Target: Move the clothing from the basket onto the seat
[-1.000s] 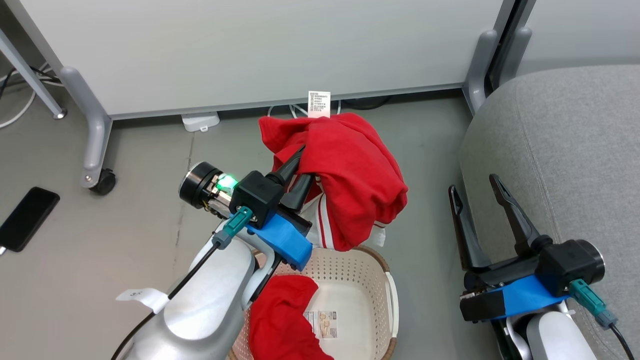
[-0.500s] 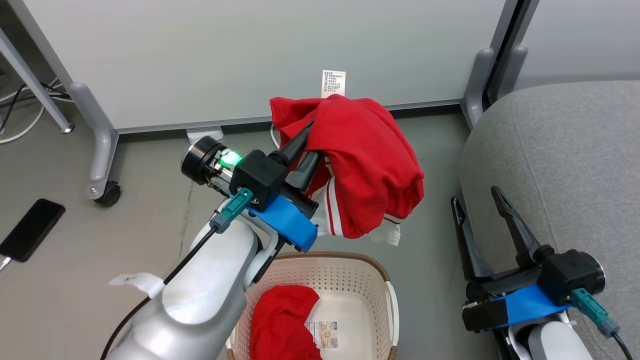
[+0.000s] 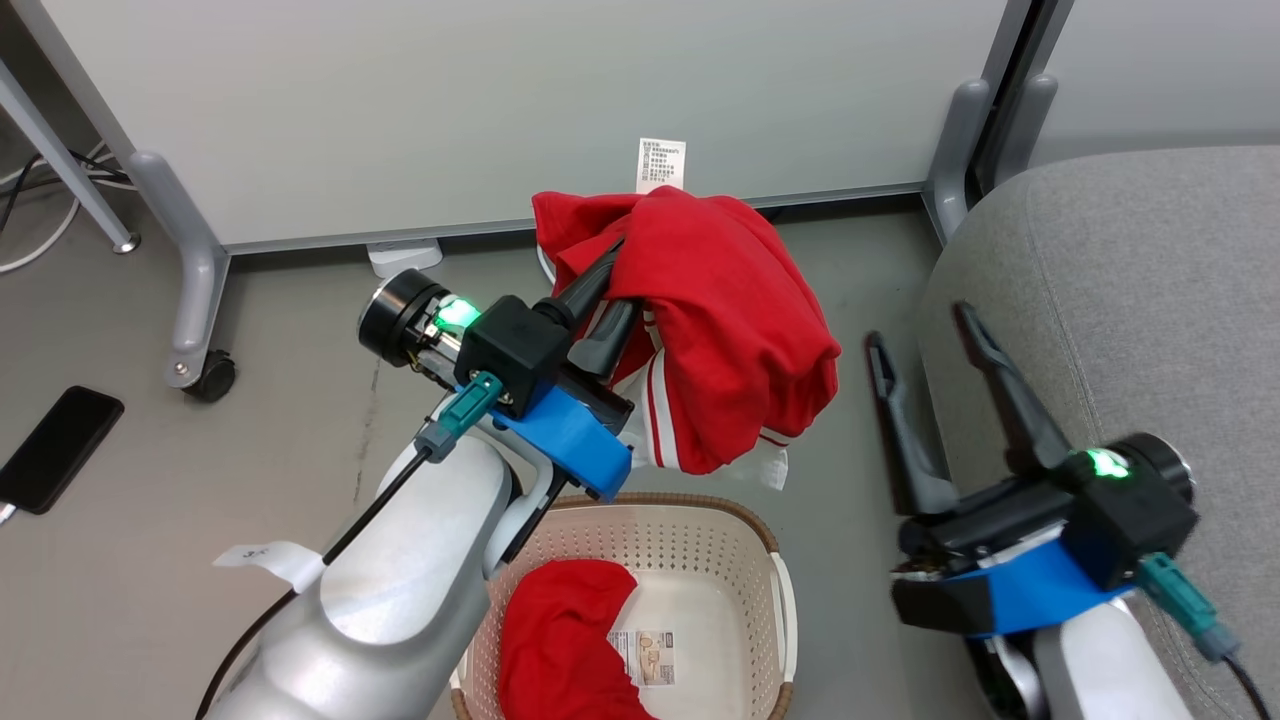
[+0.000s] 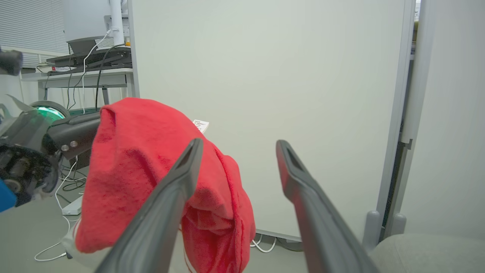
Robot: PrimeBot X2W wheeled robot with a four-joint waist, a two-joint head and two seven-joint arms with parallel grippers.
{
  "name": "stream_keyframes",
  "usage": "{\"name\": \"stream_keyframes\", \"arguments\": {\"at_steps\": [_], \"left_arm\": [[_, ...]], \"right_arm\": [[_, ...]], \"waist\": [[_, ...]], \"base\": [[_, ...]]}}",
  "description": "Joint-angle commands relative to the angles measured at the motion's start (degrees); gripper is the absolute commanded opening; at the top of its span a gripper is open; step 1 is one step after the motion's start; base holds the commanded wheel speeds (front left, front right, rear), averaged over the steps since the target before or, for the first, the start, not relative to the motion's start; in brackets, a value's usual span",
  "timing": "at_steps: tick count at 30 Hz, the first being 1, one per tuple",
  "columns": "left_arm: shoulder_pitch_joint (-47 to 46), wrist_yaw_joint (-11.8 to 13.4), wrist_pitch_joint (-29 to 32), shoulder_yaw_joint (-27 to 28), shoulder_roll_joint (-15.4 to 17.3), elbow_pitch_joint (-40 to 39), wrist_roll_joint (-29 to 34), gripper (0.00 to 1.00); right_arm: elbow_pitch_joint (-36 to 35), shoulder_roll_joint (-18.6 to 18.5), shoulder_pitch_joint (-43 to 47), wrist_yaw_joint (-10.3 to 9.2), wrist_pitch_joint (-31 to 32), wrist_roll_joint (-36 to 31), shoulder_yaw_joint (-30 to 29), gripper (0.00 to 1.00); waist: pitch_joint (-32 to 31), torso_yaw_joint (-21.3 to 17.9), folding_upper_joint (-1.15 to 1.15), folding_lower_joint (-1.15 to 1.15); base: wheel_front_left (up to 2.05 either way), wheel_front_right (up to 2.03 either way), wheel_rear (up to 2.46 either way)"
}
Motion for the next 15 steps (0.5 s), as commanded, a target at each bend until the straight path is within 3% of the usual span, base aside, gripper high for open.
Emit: {"name": "stream_keyframes", "arguments": {"at_steps": [1, 8, 15], "left_arm": [[-1.0, -0.17, -0.29, 0.36, 0.1, 0.03, -0.06, 0.0], [-1.7, -0.18, -0.29, -0.21, -0.82, 0.14, 0.41, 0.0], [-2.67, -0.28, -0.29, -1.39, -1.94, 0.21, 0.75, 0.0]], "right_arm": [[-0.36, -0.18, -0.84, 0.03, -0.22, -0.51, 0.78, 1.0], [0.52, -0.19, -5.25, 0.03, -0.22, -0.63, 7.38, 1.0], [6.02, -0.19, -9.06, 0.03, -0.22, -0.94, 12.33, 1.0]], "waist": [[0.17, 0.02, 0.0, 0.0], [1.21, 0.46, 0.0, 0.0], [2.1, 1.32, 0.0, 0.0]], "base": [[0.0, 0.0, 0.0], [0.0, 0.0, 0.0], [0.0, 0.0, 0.0]]}}
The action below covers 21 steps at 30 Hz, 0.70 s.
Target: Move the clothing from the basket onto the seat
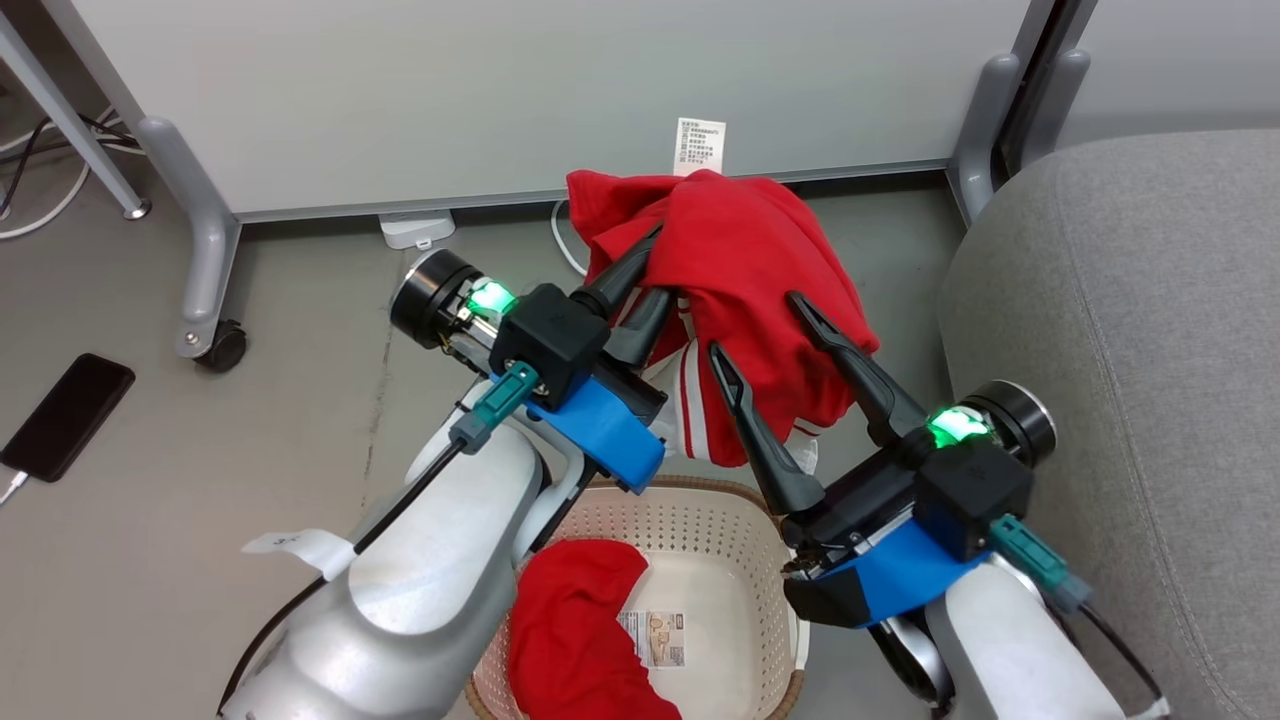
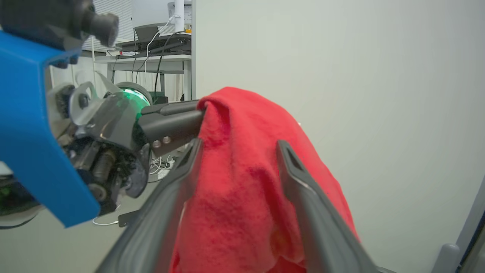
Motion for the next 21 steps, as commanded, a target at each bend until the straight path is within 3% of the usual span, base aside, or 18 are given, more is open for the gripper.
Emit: {"name": "stream_keyframes", "arguments": {"at_steps": [1, 10, 19, 20, 21], "left_arm": [[-0.83, -0.28, -0.29, -0.15, -0.17, -0.08, 0.24, 0.0], [-1.36, -0.32, -0.3, -1.28, -1.1, -0.38, 0.14, 0.0], [-1.65, -0.4, -0.3, -2.59, -2.07, -0.73, -0.59, 0.0], [-1.69, -0.41, -0.3, -2.7, -2.14, -0.73, -0.6, 0.0], [-1.72, -0.41, -0.3, -2.8, -2.18, -0.74, -0.69, 0.0]], "right_arm": [[0.91, -0.22, -1.0, 0.03, -0.21, -0.96, 0.23, 1.0], [7.4, -0.2, -4.02, 0.03, -0.22, -6.75, -0.98, 1.0], [13.13, -0.21, -6.85, 0.03, -0.21, -5.24, -1.82, 1.0], [13.91, -0.21, -7.2, 0.03, -0.22, -5.17, -1.66, 0.44], [14.5, -0.21, -7.35, 0.03, -0.21, -4.27, -1.59, 0.0]], "waist": [[0.09, 0.14, 0.0, 0.0], [0.67, 0.38, 0.0, 0.0], [0.48, 0.66, 0.0, 0.0], [0.44, 0.71, 0.0, 0.0], [0.38, 0.77, 0.0, 0.0]], "base": [[0.0, 0.0, 0.0], [0.0, 0.0, 0.0], [0.0, 0.0, 0.0], [0.0, 0.0, 0.0], [0.0, 0.0, 0.0]]}}
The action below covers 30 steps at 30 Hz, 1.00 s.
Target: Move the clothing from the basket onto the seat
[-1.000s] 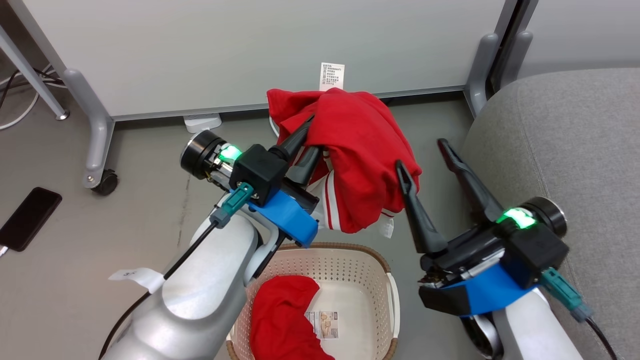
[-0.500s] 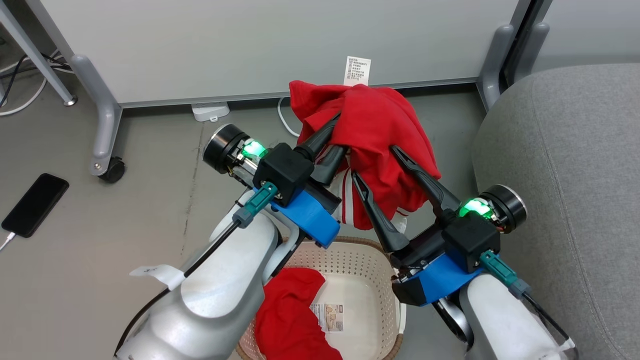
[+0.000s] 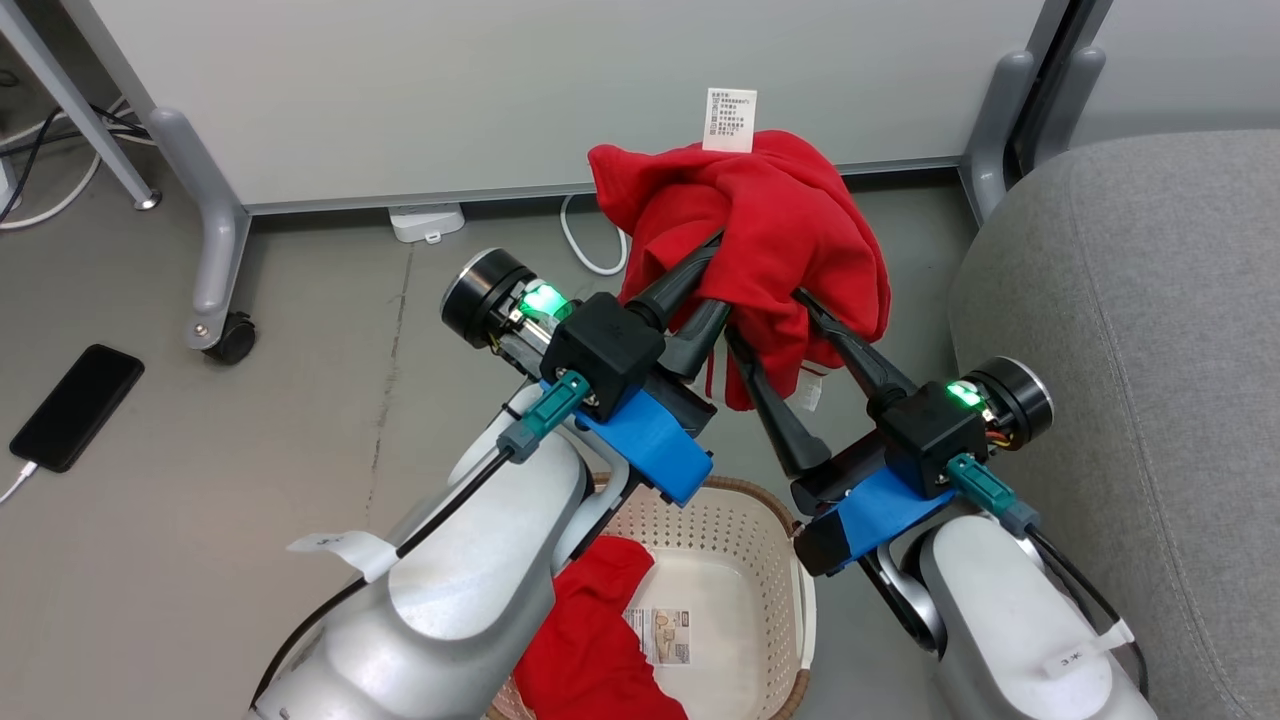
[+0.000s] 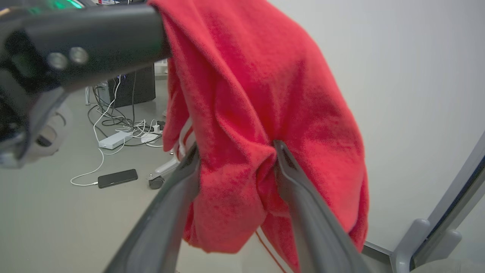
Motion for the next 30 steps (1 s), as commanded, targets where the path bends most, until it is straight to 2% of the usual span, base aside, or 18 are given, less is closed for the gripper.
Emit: {"name": "stream_keyframes", "arguments": {"at_steps": [1, 21, 22, 23, 30], "left_arm": [[-0.91, -0.32, -0.3, 0.0, -0.15, -0.31, -0.26, 0.0], [0.2, -0.27, -0.3, -0.1, 0.01, 0.19, -0.18, 0.0], [0.28, -0.27, -0.3, 0.03, -0.01, 0.17, -0.17, 0.43], [0.34, -0.27, -0.29, 0.14, -0.03, 0.12, -0.11, 1.0], [0.59, -0.2, -0.29, 0.64, -0.05, 0.14, 0.65, 1.0]], "right_arm": [[0.57, -0.19, -1.1, 0.03, -0.21, 0.77, -0.01, 0.0], [-0.6, -0.19, -0.2, 0.03, -0.21, 4.61, 1.21, 0.0], [-0.68, -0.19, -0.14, 0.03, -0.21, 4.72, 1.24, 0.0], [-0.84, -0.19, -0.11, 0.03, -0.21, 4.78, 1.25, 0.0], [-1.97, -0.19, -0.17, 0.03, -0.22, 5.42, 1.26, 0.0]], "waist": [[-0.06, 0.08, 0.0, 0.0], [-0.55, 0.13, 0.0, 0.0], [-0.57, 0.12, 0.0, 0.0], [-0.57, 0.13, 0.0, 0.0], [-0.26, 0.15, 0.0, 0.0]], "base": [[0.0, 0.0, 0.0], [0.0, 0.0, 0.0], [0.0, 0.0, 0.0], [0.0, 0.0, 0.0], [0.0, 0.0, 0.0]]}}
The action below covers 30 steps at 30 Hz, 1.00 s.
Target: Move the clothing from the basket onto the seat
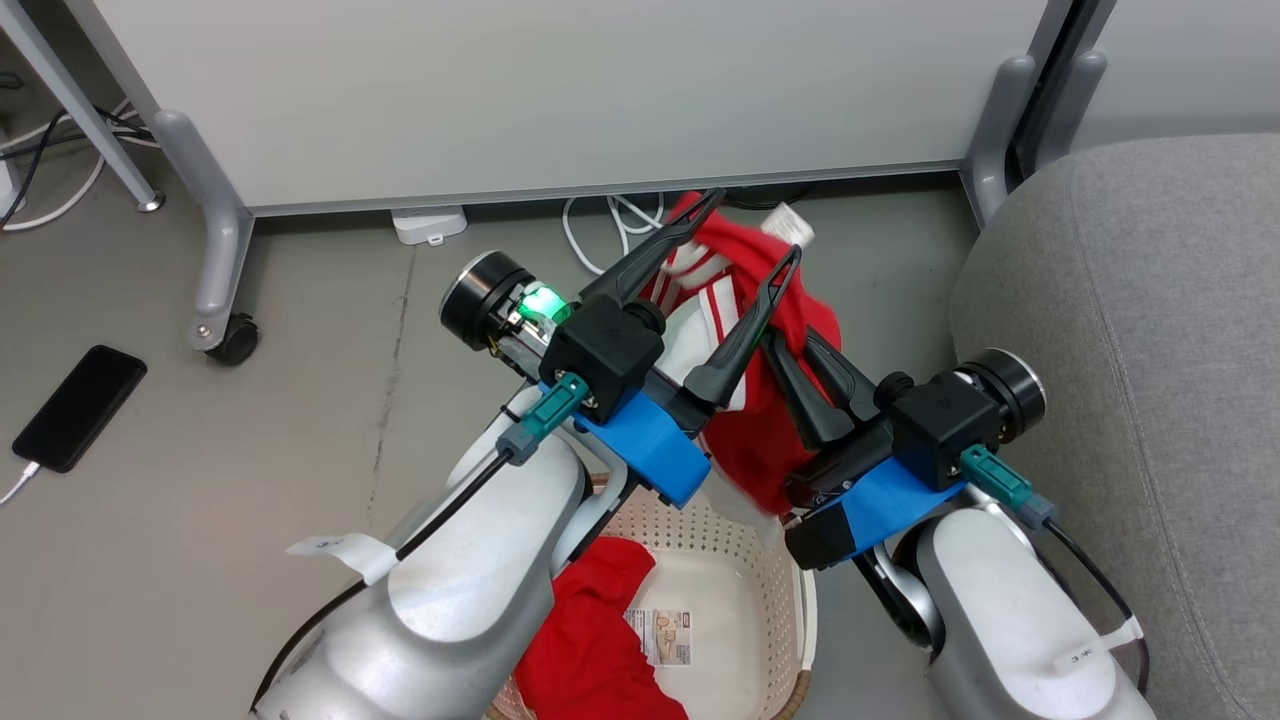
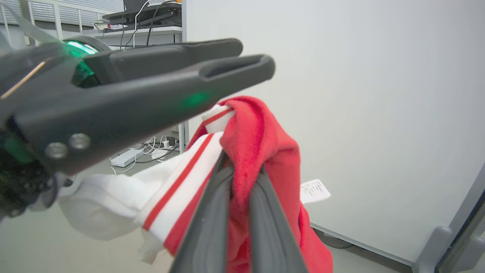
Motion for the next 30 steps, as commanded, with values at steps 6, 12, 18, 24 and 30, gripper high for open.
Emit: {"name": "stream_keyframes", "arguments": {"at_steps": [6, 12, 18, 24, 30], "left_arm": [[0.26, -0.04, -0.24, 0.79, 0.26, -0.05, 0.67, 1.0], [0.54, -0.04, -0.22, 1.35, 0.52, -0.34, 1.05, 1.0], [1.2, 0.11, -0.22, 1.8, 0.41, -0.5, 1.26, 1.0], [1.76, 0.19, -0.21, 1.85, 0.39, -0.52, 1.09, 1.0], [2.26, 0.16, -0.21, 1.67, 0.34, -0.58, 0.83, 1.0]], "right_arm": [[-0.92, -0.19, 0.08, 0.03, -0.25, 0.24, -0.58, 0.0], [-1.12, -0.19, 0.37, 0.03, -0.24, 0.34, -1.48, 0.0], [-1.19, -0.19, 1.32, 0.03, -0.24, 0.0, -3.22, 0.0], [-2.0, -0.18, 2.71, 0.03, -0.25, -0.5, -5.41, 0.0], [-3.17, -0.18, 4.49, 0.03, -0.25, -1.42, -8.21, 0.0]], "waist": [[0.6, 0.01, 0.0, 0.0], [0.89, -0.41, 0.0, 0.0], [1.09, -1.38, 0.0, 0.0], [1.64, -3.17, 0.0, 0.0], [2.28, -5.51, 0.0, 0.0]], "base": [[0.0, 0.0, 0.0], [0.0, 0.0, 0.0], [0.0, 0.0, 0.0], [0.0, 0.0, 0.0], [0.0, 0.0, 0.0]]}}
